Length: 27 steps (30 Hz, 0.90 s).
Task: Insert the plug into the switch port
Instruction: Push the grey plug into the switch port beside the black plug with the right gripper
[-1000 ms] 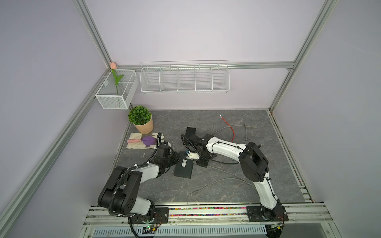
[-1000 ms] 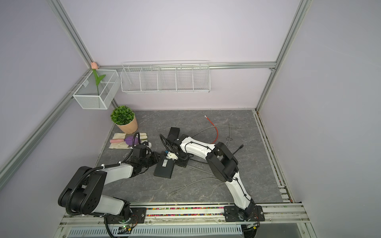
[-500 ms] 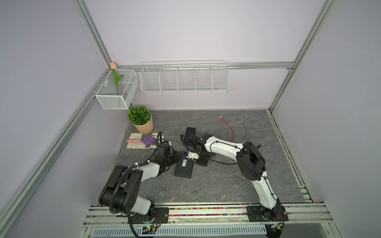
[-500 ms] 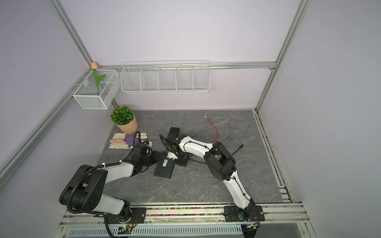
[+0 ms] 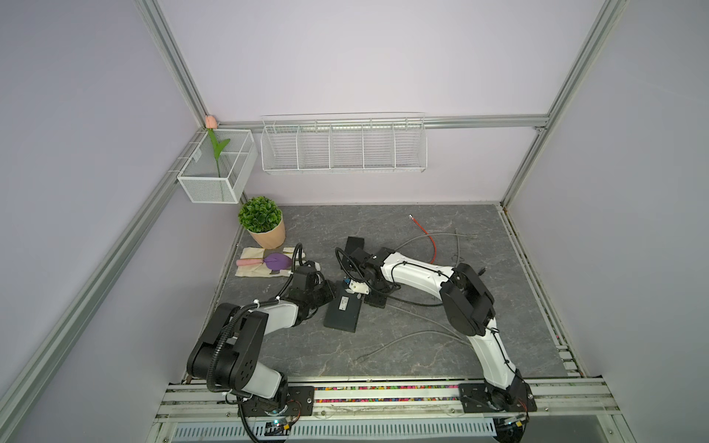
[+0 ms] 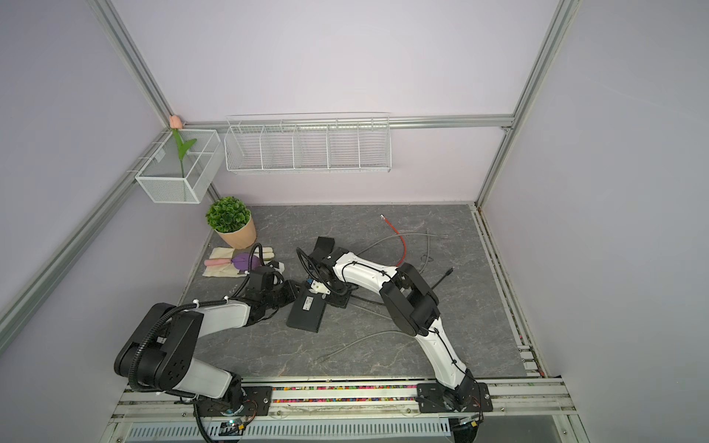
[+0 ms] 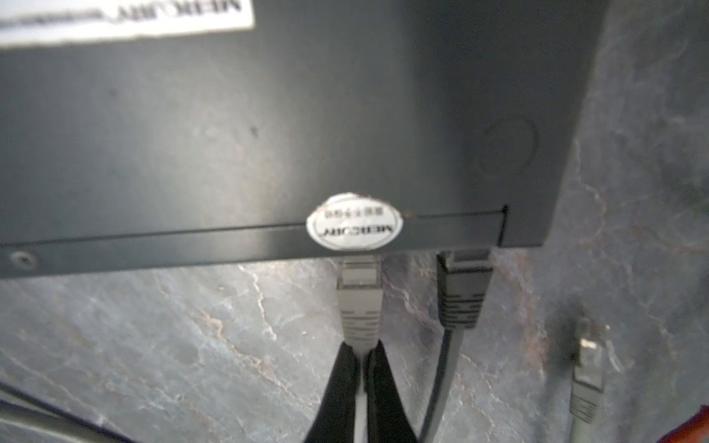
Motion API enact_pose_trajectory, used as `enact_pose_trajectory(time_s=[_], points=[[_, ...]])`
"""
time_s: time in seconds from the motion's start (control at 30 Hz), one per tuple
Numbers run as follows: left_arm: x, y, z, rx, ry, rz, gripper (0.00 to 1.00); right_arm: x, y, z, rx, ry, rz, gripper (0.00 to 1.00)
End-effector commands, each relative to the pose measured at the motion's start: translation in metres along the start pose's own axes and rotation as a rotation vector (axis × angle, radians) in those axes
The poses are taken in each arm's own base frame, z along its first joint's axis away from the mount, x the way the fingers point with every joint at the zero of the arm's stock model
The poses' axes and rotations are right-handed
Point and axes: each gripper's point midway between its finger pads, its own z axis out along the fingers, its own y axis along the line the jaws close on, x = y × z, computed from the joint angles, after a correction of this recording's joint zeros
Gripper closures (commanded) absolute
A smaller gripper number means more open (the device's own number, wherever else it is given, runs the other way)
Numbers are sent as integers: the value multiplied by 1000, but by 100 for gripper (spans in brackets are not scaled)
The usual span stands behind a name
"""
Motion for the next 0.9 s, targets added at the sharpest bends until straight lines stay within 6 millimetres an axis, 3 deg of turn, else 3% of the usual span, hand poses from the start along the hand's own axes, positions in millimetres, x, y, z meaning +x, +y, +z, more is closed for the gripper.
enact_pose_trajectory(time_s=[0.0, 0.6, 0.87], points=[[1, -10, 3, 34, 20, 27, 71, -9, -2, -6, -7, -33, -18, 93], [15, -18, 12, 67, 77, 59, 74, -36, -1, -5, 31, -160, -39, 93], [19, -17, 11, 68, 84, 56, 75, -49, -3, -17, 65, -295, -23, 93]])
